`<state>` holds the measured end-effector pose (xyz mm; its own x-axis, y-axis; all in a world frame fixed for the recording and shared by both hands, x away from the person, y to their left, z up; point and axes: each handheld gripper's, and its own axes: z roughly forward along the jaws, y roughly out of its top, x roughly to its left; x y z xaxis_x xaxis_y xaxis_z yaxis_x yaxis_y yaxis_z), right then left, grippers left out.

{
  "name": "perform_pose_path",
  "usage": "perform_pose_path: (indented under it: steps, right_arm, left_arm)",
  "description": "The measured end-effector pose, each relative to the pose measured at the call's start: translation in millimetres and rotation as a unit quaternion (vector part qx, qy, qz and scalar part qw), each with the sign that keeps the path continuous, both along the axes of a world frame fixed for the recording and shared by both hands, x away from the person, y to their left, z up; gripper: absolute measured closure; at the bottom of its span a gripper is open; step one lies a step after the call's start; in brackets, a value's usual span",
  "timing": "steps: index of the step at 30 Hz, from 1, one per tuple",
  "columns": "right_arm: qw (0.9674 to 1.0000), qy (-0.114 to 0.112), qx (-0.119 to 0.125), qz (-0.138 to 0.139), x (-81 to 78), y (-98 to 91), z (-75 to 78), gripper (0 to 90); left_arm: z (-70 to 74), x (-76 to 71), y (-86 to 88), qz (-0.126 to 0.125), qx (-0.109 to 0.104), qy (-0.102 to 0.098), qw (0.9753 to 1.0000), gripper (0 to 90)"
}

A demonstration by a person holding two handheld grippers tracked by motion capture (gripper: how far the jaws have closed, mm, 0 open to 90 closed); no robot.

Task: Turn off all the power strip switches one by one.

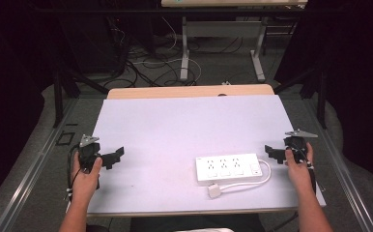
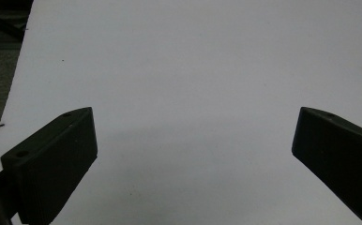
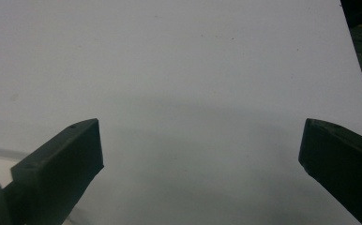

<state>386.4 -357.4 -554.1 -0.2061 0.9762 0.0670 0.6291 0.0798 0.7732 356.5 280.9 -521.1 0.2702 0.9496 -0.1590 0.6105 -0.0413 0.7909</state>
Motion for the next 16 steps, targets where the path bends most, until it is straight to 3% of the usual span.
perform_pose_path:
  steps: [16]
  right_arm:
    - [0.9999,0.016,-0.004,0.002,1.7,1.4,-6.6,0.0]
  left_arm:
    - [0.4,0.3,1.0,0.004,-0.005,-0.001,1.0000,0.4]
